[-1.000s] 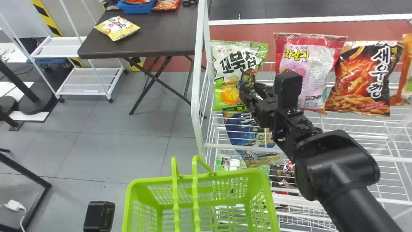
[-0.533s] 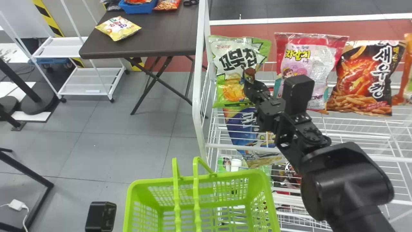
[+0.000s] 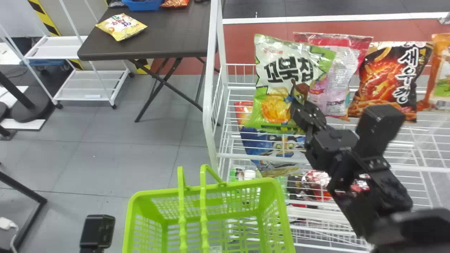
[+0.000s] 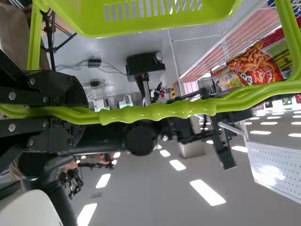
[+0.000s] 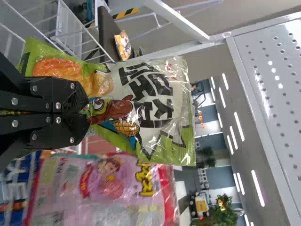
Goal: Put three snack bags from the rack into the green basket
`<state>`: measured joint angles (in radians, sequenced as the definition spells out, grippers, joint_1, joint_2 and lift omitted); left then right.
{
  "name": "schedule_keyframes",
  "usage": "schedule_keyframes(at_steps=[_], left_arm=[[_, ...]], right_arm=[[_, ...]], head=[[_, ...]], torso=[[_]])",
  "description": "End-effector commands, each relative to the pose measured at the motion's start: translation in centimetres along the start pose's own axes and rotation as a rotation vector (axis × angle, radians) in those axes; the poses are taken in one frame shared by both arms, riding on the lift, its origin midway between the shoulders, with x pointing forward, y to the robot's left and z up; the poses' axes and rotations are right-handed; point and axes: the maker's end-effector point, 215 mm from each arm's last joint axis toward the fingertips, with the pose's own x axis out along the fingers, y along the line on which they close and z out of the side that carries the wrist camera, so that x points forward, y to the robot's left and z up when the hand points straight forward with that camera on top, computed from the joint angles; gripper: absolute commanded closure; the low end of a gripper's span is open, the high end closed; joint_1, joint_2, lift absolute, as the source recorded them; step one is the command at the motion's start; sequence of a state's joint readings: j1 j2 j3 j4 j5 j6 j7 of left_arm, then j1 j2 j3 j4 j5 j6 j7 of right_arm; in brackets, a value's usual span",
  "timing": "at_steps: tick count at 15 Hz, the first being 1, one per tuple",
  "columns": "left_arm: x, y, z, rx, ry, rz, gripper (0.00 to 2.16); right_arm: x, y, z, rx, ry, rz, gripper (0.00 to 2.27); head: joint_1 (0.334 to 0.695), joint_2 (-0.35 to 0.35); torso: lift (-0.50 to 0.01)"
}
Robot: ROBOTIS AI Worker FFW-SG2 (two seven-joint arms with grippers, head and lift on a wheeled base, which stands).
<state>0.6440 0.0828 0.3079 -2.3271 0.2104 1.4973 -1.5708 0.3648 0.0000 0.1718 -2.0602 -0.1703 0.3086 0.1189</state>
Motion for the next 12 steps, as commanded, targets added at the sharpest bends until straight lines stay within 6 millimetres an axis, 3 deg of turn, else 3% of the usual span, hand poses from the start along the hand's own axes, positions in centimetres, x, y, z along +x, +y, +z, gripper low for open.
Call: schedule_keyframes(at_steps=[1,3,4,7,9,11,12], left_arm=[[0.0,-0.1,0.5,-0.012,-0.004,-0.007,2.15],[-0.2,0.1,0.5,-0.028,-0.012,-0.005,2.15],[-0.3,0.5,0.4,-0.043,-0.022,-0.004,2.15],[-0.8,1.3,1.3,-0.063,-0.059,-0.009,2.15],[-0.5,1.0,1.8,-0.052,-0.054,-0.018,2.15],[-0.1,0.7,1.8,-0.052,-0.048,-0.026,2.15],[-0.1,0.6,1.8,-0.052,-0.046,-0.027,2.15]], right_arm=[[-4.5,0.4,-0.4,0.044,0.046,0.001,2.25],[-7.4,1.3,-0.4,0.066,0.094,0.020,2.25],[-8.6,1.9,-1.3,0.093,0.142,0.048,2.25],[-13.1,5.3,-7.0,0.213,0.416,0.182,2.25],[-14.8,7.6,-9.4,0.240,0.520,0.236,2.25],[-14.8,10.7,-11.6,0.225,0.583,0.293,2.21],[-14.5,11.9,-12.7,0.215,0.606,0.314,2.03]], head=[[0.695,0.046],[0.695,0.033],[0.695,0.032],[0.695,0.073],[0.695,0.117],[0.695,0.157],[0.695,0.208]], torso=[[0.000],[0.000],[0.000],[0.000],[0.000],[0.000],[0.000]])
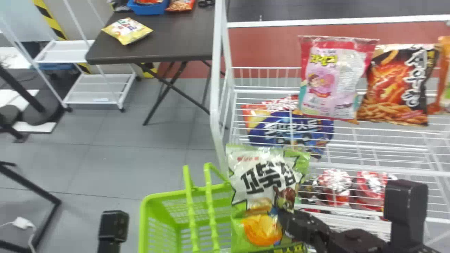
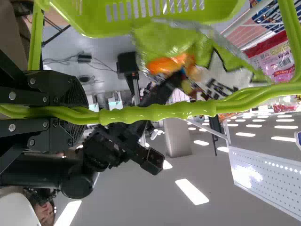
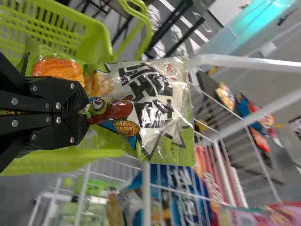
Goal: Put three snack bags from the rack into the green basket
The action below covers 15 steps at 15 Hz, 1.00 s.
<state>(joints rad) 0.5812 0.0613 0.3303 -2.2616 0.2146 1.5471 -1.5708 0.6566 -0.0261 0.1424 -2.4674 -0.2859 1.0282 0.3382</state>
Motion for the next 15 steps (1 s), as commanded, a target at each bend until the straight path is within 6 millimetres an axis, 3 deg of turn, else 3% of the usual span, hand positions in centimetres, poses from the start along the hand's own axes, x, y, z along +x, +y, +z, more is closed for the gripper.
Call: schedule_keyframes(at_steps=[1,2,3,5,9,10,11,13,15], left_arm=[[0.2,-0.5,0.0,-0.002,0.003,-0.015,2.15],[0.1,-0.5,-0.1,-0.009,0.004,-0.013,2.15],[0.0,-0.6,0.0,-0.008,0.001,-0.012,2.15],[-0.2,-0.5,0.1,-0.010,-0.005,-0.007,2.15],[-0.5,-0.5,0.1,-0.011,-0.005,-0.006,2.15],[-0.5,-0.5,0.0,-0.013,-0.005,-0.005,2.15],[-0.7,-0.5,0.0,-0.013,-0.010,-0.006,2.15],[-0.8,-0.6,0.0,-0.016,-0.012,-0.008,2.15],[-0.8,-0.8,-0.2,-0.013,-0.010,-0.010,2.15]], right_arm=[[3.0,2.1,-2.9,-0.021,0.081,0.050,1.48],[4.0,2.4,-3.9,-0.038,0.111,0.061,0.35],[4.5,2.2,-4.6,-0.060,0.136,0.060,0.00],[4.2,2.0,-4.4,-0.049,0.131,0.066,0.02],[0.8,-1.8,1.1,0.047,-0.005,0.043,0.06],[0.0,-3.0,2.6,0.080,-0.046,0.044,0.06],[-0.6,-3.6,3.3,0.121,-0.060,0.060,0.06],[-0.9,-3.4,3.7,0.166,-0.062,0.119,0.07],[-1.5,-7.1,9.7,0.081,-0.276,0.005,0.07]], head=[[0.695,0.237],[0.695,0.276],[0.695,0.314],[0.695,0.350],[0.695,0.350],[0.695,0.323],[0.695,0.251],[0.695,0.194],[0.695,0.178]], torso=[[0.000],[0.000],[0.000],[0.000],[0.000],[0.000],[0.000],[0.000],[0.000]])
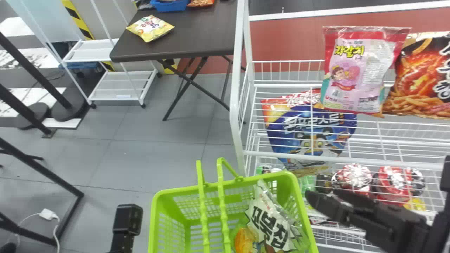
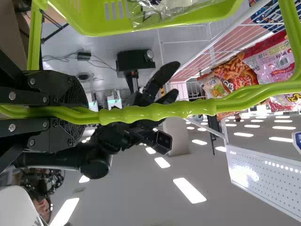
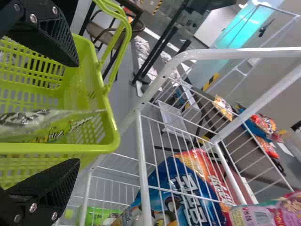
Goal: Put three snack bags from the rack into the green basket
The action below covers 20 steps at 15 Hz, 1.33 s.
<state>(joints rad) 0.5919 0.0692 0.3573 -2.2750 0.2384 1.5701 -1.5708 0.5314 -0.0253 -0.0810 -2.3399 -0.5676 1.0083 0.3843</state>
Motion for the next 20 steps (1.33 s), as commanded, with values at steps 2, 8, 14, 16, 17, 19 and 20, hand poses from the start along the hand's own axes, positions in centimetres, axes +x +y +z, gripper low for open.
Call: schedule_keyframes(at_steps=[2,8,14,16,17,19,20], left_arm=[[0.0,-0.3,-0.4,-0.004,0.005,-0.011,2.15],[0.9,-0.7,-0.9,0.001,0.033,-0.023,2.15],[1.5,-0.7,-1.3,0.002,0.064,-0.031,2.15],[1.3,-0.6,-1.6,-0.006,0.064,-0.028,2.15],[1.3,-0.6,-1.7,-0.005,0.063,-0.028,2.15],[1.4,-0.7,-1.9,-0.010,0.066,-0.029,2.15],[1.4,-0.7,-2.0,-0.010,0.066,-0.029,2.15]], right_arm=[[0.5,-6.0,9.9,-0.152,-0.244,-0.197,0.07],[4.3,-13.4,20.7,-0.328,-0.489,-0.382,0.08],[9.7,-16.1,20.6,-0.369,-0.416,-0.446,0.37],[10.5,-15.8,19.7,-0.386,-0.381,-0.439,1.15],[10.6,-15.8,19.4,-0.387,-0.377,-0.441,1.84],[10.7,-16.6,17.6,-0.372,-0.325,-0.463,2.26],[10.4,-16.5,17.6,-0.378,-0.331,-0.464,2.26]], head=[[0.695,0.086],[0.695,-0.113],[0.695,-0.120],[0.695,-0.109],[0.695,-0.101],[0.695,-0.087],[0.695,-0.086]], torso=[[0.000],[0.000],[0.000],[0.000],[0.000],[0.000],[0.000]])
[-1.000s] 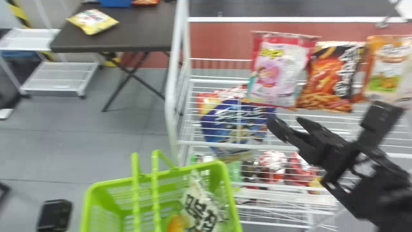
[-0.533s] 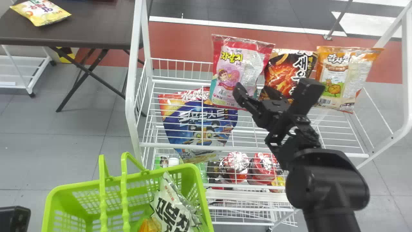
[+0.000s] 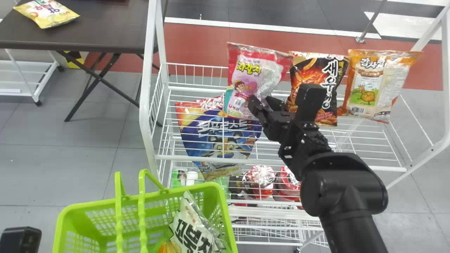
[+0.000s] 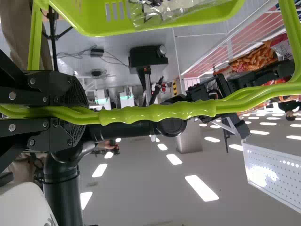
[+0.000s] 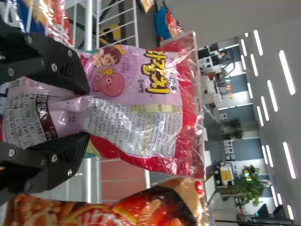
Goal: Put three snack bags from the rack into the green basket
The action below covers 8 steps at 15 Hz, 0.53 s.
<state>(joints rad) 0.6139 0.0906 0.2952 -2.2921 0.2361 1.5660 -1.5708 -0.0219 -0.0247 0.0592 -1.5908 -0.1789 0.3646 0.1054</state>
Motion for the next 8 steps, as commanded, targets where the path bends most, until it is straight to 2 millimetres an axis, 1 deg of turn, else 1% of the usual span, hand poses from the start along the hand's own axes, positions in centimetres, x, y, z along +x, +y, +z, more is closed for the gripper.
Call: schedule_keyframes(at_steps=[1,3,4,6,7,8], left_arm=[[0.0,-0.3,-0.1,-0.002,0.000,-0.010,2.15],[0.1,-0.3,-0.2,-0.003,0.001,-0.014,2.15],[0.0,-0.3,-0.1,-0.002,0.000,-0.013,2.15],[0.0,-0.3,-0.2,-0.003,0.001,-0.013,2.15],[0.1,-0.3,-0.2,-0.003,0.001,-0.014,2.15],[0.0,-0.3,-0.1,-0.002,0.000,-0.013,2.15]], right_arm=[[-0.7,0.1,-0.1,-0.009,-0.008,-0.001,2.26],[-1.8,-0.1,1.4,-0.009,-0.047,-0.002,2.26],[-2.7,0.2,2.2,-0.005,-0.071,0.011,2.26],[-5.6,1.1,4.5,-0.001,-0.131,0.029,2.26],[-7.2,1.7,5.3,0.003,-0.146,0.039,2.26],[-9.3,2.4,5.5,0.020,-0.141,0.054,2.26]], head=[[0.695,-0.085],[0.695,-0.087],[0.695,-0.089],[0.695,-0.094],[0.695,-0.098],[0.695,-0.101]], torso=[[0.000],[0.000],[0.000],[0.000],[0.000],[0.000]])
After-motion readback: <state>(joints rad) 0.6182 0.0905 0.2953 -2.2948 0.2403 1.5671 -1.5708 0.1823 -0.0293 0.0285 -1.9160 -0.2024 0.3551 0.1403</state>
